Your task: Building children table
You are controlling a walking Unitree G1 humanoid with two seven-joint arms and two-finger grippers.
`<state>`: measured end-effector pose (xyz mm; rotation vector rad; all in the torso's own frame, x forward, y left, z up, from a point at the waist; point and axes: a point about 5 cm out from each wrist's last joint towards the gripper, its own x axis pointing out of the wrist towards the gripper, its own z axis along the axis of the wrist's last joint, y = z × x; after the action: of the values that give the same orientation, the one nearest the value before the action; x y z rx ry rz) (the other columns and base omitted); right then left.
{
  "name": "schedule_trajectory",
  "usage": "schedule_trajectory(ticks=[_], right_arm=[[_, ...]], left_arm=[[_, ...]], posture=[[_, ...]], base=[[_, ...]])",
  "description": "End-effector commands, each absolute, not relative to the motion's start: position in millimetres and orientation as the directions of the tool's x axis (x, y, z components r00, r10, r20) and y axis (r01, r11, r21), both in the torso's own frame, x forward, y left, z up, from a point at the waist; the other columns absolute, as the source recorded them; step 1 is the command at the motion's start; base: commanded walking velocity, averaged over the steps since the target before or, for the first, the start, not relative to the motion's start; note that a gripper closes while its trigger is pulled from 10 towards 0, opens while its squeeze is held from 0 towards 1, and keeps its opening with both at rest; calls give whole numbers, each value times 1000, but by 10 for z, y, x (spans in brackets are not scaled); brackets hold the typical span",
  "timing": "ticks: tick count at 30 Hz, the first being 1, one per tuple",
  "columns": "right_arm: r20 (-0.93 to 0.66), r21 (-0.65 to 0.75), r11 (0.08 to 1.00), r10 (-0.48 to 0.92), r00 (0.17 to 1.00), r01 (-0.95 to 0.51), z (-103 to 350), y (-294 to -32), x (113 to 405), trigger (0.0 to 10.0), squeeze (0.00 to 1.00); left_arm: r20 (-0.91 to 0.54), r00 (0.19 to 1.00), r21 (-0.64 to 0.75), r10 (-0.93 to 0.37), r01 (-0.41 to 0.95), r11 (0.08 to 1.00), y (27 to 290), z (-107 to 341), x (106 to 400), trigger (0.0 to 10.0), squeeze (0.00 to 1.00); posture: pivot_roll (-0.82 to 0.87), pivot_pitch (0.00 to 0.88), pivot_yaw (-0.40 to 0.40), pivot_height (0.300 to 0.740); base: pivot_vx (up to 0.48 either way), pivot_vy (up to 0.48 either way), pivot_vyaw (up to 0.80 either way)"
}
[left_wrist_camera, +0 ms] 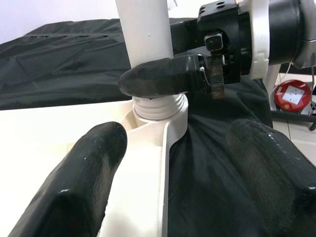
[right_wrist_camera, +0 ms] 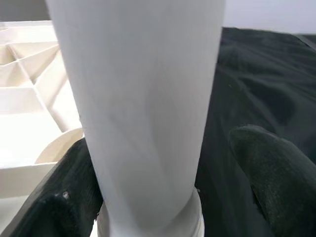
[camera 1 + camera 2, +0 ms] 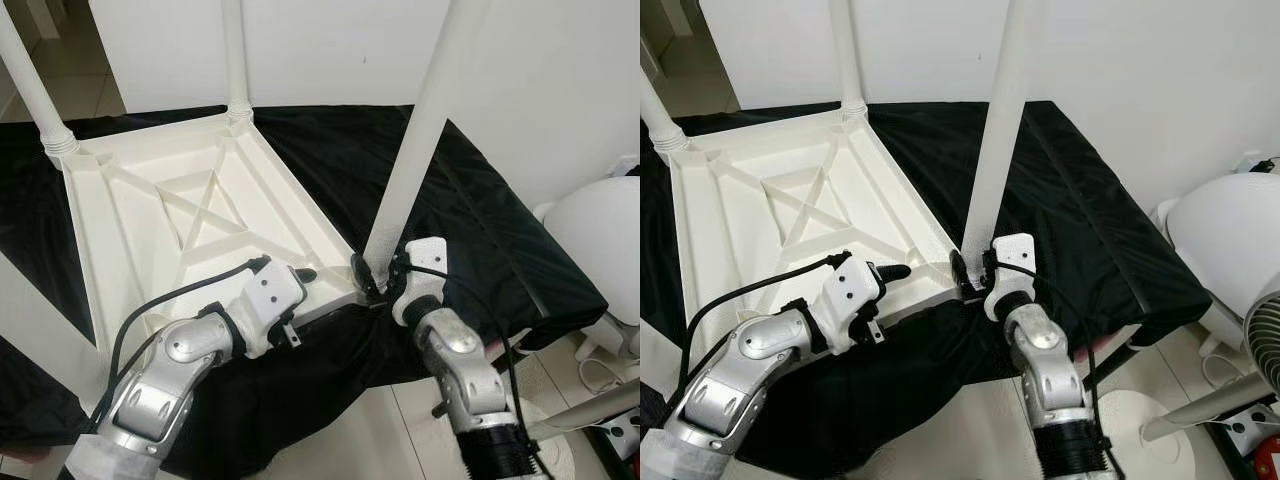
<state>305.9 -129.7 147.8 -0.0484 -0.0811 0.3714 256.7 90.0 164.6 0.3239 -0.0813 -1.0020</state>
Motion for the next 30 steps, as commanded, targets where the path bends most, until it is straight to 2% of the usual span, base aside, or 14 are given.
schedule_trajectory(ticks=[1,10,13,14,23,24,26,27,28,29,30], right_arm=[[82,-75,925,379,922,-373,1493,-1346,3084,10000,0],[63,-158,827,553,831,-539,1535,-1406,3271,10000,0],[60,-163,815,571,819,-556,1539,-1405,3289,10000,0],[36,-192,782,609,792,-593,1535,-1387,3336,10000,0],[-17,-235,725,663,749,-647,1508,-1383,3411,10000,0],[-27,-242,711,675,737,-660,1492,-1390,3421,8353,0],[-33,-246,702,683,729,-669,1482,-1395,3425,8353,0],[-39,-248,693,691,722,-677,1466,-1404,3427,2784,0],[-39,-248,693,691,722,-677,1466,-1404,3427,2784,0],[-46,-248,684,699,714,-686,1440,-1421,3423,0,0],[-46,-248,684,699,714,-686,1440,-1421,3423,0,0]], left_arm=[[-73,583,315,-809,783,536,916,1634,2603,10000,0],[-90,566,339,-819,791,509,853,1606,2605,10000,0],[-90,565,339,-820,792,508,845,1607,2606,10000,0],[-103,557,329,-824,801,500,837,1599,2610,10000,0],[-108,551,331,-828,805,493,830,1592,2608,10000,0],[-106,551,332,-828,804,493,826,1593,2610,10000,0],[-105,552,333,-828,804,494,824,1594,2610,10000,0],[-104,551,333,-828,804,493,820,1594,2608,10000,0],[-104,551,333,-828,804,493,820,1594,2608,10000,0],[-103,550,333,-829,804,492,815,1593,2605,10000,0],[-103,550,333,-829,804,492,815,1593,2605,10000,0]], posture=[[96,75,-36,740],[95,65,-25,740],[95,65,-25,740],[97,62,-25,740],[101,61,-24,740],[102,62,-26,740],[102,62,-26,740],[102,61,-27,740],[102,61,-27,740],[102,59,-27,740],[102,59,-27,740]], base=[[0,0,0],[0,0,0],[0,0,0],[0,0,0],[0,0,0],[0,0,0],[0,0,0],[0,0,0],[0,0,0],[0,0,0],[0,0,0]])
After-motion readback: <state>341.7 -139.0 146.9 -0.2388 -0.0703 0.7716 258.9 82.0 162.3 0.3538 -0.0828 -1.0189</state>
